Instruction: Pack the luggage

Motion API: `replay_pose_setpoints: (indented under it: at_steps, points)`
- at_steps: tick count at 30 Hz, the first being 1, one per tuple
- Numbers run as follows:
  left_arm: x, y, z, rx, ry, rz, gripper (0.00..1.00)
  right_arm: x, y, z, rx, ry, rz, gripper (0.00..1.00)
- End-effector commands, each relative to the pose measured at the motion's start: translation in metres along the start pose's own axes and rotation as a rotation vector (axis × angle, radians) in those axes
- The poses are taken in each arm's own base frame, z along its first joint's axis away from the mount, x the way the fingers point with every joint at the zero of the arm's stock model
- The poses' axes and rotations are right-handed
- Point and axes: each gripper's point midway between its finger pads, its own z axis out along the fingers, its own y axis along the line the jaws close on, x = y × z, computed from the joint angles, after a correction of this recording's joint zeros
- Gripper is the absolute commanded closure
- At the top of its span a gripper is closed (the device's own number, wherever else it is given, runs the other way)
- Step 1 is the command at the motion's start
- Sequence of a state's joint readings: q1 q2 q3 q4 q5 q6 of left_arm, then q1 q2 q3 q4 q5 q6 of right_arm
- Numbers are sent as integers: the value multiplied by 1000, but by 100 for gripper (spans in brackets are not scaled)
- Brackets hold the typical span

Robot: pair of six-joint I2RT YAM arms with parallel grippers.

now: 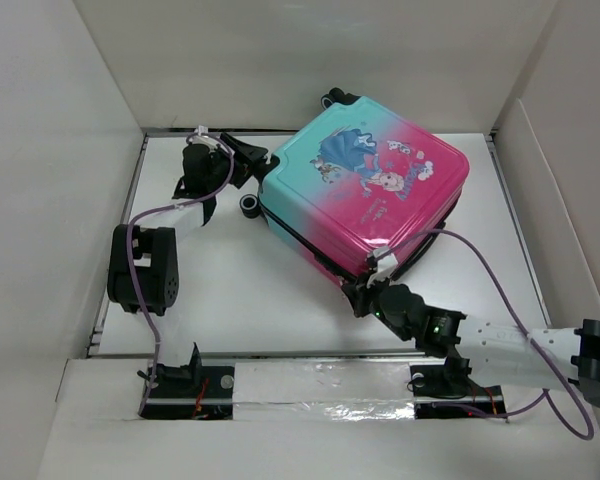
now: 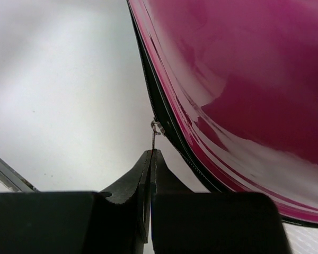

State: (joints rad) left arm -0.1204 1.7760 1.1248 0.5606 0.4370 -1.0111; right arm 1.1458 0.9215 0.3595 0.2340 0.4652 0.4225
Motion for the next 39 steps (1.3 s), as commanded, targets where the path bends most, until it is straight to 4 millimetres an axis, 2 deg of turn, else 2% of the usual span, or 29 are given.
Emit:
replay_pose_setpoints:
  at_steps: [1, 2, 3, 6, 8, 10, 11, 13, 14, 16, 17, 18, 19, 20, 21, 22, 23, 24, 25, 26, 27, 28, 29, 32, 33, 34, 36, 37, 39]
  points:
    - [-2, -28, 1, 133, -17, -33, 38, -36, 38, 5, -124, -89, 68, 100]
    - [-4, -32, 0, 159, -30, -36, 47, -33, 37, 8, -114, -78, 63, 100]
    - [-4, -32, 1, 170, -30, -71, 49, -33, 37, 9, -112, -78, 63, 100]
    - [-2, -34, 3, 226, -31, -108, 47, -29, 37, 12, -105, -70, 60, 100]
    - [0, -37, 3, 254, -21, -135, 40, -28, 29, 14, -87, -67, 63, 100]
    - [0, -37, 5, 275, -20, -154, 41, -30, 17, 15, -67, -75, 74, 100]
    - [2, -45, 4, 313, -19, -146, 53, -26, 15, 14, -76, -65, 74, 100]
    - [2, -46, 3, 341, -30, -157, 74, -32, 8, 11, -74, -82, 85, 100]
    - [4, -43, 0, 349, -36, -180, 100, -34, 1, 11, -64, -88, 87, 100]
    - [1, -49, -7, 394, -62, -176, 100, -34, -8, 7, -51, -85, 83, 100]
    - [-3, -36, -13, 371, -100, -191, 100, -44, -15, 4, -49, -113, 90, 100]
    - [-16, -44, -27, 407, -154, -172, 100, -42, -21, 3, -42, -104, 86, 100]
    - [-21, -39, -36, 399, -191, -174, 100, -43, -26, 1, -35, -105, 86, 100]
    - [-18, -22, -48, 368, -235, -182, 100, -48, -26, -2, -62, -116, 82, 100]
    - [-21, -35, -65, 390, -274, -133, 100, -51, -38, -2, -36, -121, 84, 100]
    - [-13, -12, -74, 320, -302, -136, 100, -53, -39, -3, -60, -122, 69, 100]
    - [-11, -10, -85, 310, -326, -105, 100, -55, -43, -3, -59, -124, 63, 100]
    - [-12, -21, -103, 324, -364, -45, 100, -60, -55, -1, -33, -134, 56, 100]
    - [-5, -16, -112, 309, -380, -28, 100, -63, -59, 0, -33, -134, 45, 100]
    - [15, 1, -121, 262, -371, -25, 100, -72, -57, 0, -55, -140, 17, 100]
    - [20, -7, -135, 281, -382, -1, 100, -73, -58, 3, -71, -125, 7, 100]
    - [29, -4, -141, 272, -381, 27, 100, -79, -65, 4, -57, -132, -2, 100]
    - [43, 13, -149, 232, -369, 26, 100, -85, -58, 4, -101, -129, -21, 100]
    - [57, 17, -167, 223, -357, 72, 100, -81, -56, 8, -121, -108, -14, 100]
    - [59, 18, -169, 206, -347, 85, 100, -72, -59, 10, -113, -94, -1, 100]
    - [60, 18, -171, 201, -345, 97, 100, -70, -56, 12, -126, -103, 4, 94]
    - [64, 15, -176, 219, -335, 108, 100, -55, -58, 15, -118, -97, 33, 74]
    - [68, 12, -176, 231, -320, 108, 100, -61, -53, 16, -132, -136, 37, 60]
    - [73, 8, -177, 254, -295, 105, 100, -59, -59, 21, -95, -150, 44, 51]
